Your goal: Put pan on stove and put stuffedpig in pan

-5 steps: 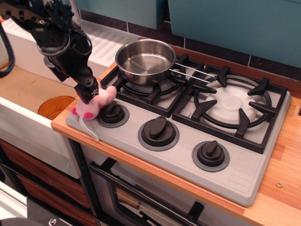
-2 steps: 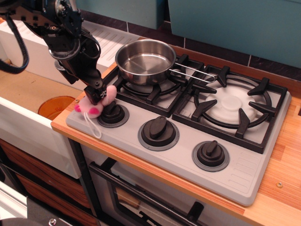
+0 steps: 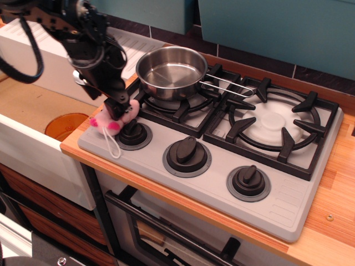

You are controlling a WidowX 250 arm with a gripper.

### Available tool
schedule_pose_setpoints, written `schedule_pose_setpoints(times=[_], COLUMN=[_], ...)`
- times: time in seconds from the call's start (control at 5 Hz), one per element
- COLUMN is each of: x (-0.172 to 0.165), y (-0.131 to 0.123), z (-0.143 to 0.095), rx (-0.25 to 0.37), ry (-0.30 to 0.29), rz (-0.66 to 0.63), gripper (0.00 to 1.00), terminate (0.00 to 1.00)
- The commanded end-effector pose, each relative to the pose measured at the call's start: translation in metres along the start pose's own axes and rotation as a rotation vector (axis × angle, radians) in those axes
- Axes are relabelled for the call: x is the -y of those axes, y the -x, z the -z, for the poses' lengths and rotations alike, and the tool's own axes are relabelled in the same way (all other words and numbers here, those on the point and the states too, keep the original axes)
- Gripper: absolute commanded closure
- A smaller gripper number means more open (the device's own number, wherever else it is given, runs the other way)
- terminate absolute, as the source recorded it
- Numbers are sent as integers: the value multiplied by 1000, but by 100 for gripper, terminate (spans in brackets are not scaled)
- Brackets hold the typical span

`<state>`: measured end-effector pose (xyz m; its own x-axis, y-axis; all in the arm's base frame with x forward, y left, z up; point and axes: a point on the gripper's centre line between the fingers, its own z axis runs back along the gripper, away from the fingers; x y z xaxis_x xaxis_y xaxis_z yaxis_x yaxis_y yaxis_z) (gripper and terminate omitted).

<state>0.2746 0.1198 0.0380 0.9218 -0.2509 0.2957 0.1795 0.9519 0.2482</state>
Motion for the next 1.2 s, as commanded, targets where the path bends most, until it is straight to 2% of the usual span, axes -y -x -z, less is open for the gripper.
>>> schedule_pose_setpoints(times=[0.0, 0.6, 1.0], x=[3, 0, -10], y=[-12, -17, -23], z=[-7, -25, -56], rx=[-66, -135, -187], ry=[-30, -56, -84], rz=[-33, -34, -27], gripper=[100, 100, 100], terminate=[0, 0, 0])
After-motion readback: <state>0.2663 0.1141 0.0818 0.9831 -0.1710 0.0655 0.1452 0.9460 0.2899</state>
